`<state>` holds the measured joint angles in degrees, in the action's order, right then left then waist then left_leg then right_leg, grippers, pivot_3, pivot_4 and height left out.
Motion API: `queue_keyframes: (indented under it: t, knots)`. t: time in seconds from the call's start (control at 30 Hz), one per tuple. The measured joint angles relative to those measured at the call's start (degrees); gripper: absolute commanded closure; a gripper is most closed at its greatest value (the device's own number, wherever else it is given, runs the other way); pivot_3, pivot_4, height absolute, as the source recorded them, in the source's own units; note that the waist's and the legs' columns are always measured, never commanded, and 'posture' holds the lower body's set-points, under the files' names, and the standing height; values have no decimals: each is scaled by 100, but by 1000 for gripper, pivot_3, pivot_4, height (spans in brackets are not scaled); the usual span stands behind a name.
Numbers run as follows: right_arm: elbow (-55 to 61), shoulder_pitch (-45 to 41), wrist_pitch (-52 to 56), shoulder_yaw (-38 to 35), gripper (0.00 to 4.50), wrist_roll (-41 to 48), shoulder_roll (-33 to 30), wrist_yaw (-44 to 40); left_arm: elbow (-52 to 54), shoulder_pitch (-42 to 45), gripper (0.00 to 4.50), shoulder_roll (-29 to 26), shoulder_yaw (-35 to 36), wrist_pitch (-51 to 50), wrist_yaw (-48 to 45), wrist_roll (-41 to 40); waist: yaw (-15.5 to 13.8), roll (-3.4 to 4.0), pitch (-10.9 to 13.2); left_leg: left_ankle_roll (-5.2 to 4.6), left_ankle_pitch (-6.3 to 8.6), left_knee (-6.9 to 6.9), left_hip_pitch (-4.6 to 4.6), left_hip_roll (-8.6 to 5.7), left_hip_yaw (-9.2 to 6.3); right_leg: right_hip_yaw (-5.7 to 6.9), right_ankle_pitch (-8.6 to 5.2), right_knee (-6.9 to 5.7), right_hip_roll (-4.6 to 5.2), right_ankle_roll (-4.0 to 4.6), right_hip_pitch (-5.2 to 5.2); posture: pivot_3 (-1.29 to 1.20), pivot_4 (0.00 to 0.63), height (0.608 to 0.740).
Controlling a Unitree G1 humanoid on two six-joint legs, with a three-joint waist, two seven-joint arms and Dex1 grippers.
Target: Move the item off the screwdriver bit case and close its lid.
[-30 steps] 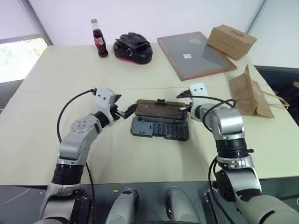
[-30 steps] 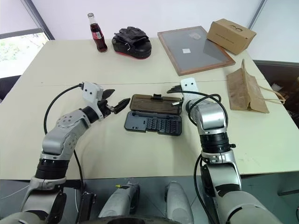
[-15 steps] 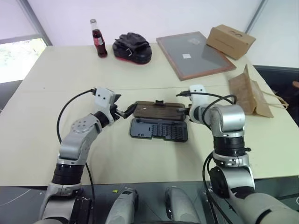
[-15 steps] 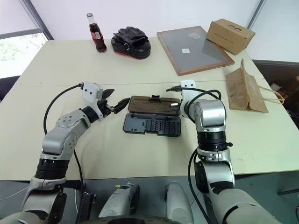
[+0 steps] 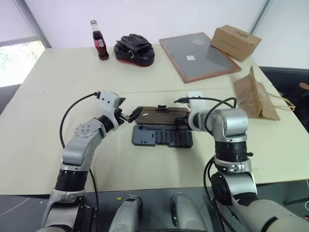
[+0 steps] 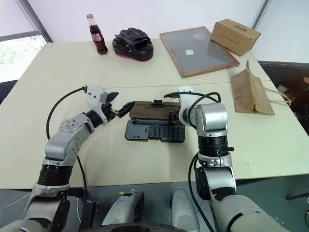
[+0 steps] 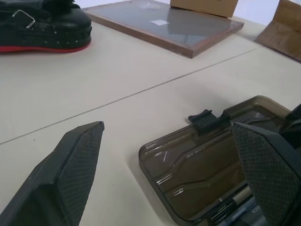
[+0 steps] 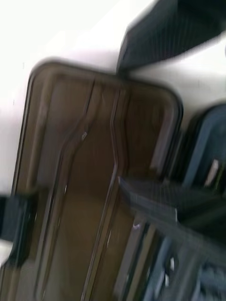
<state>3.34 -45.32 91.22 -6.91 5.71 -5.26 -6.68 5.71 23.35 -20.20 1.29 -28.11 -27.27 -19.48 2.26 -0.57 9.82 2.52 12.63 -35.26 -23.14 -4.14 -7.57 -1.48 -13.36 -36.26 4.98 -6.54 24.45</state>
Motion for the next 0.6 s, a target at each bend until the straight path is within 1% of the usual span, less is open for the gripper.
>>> queue_keyframes:
  t: [0.4, 0.5, 0.53, 0.6]
  knots:
    - [31, 22, 8, -178, 48, 17, 10, 228, -1, 0, 0, 57, -3, 20, -17, 26, -21, 0, 0, 0, 0, -1, -1, -2, -1, 0, 0, 0, 3, 0, -1, 0, 150, 740]
    - [-33, 23, -88, -343, 840, -22, 10, 346, -2, 1, 0, 63, -10, 28, -23, 28, -30, 0, 0, 0, 0, -1, -1, -2, -1, 0, 0, 1, 3, 0, -2, 0, 150, 740]
    - [-51, 23, -102, -388, 1272, -49, 8, 380, -3, 1, 0, 65, -10, 28, -23, 28, -30, 0, 0, 0, 0, -1, -1, -2, -1, 1, 0, 1, 3, 0, -2, 0, 150, 740]
    - [-85, 23, -121, -445, 2333, -100, -13, 451, -3, 1, 0, 69, -11, 30, -23, 28, -28, 0, 0, 0, 0, -1, -1, -2, -1, 0, 0, 1, 3, 0, -2, 0, 150, 740]
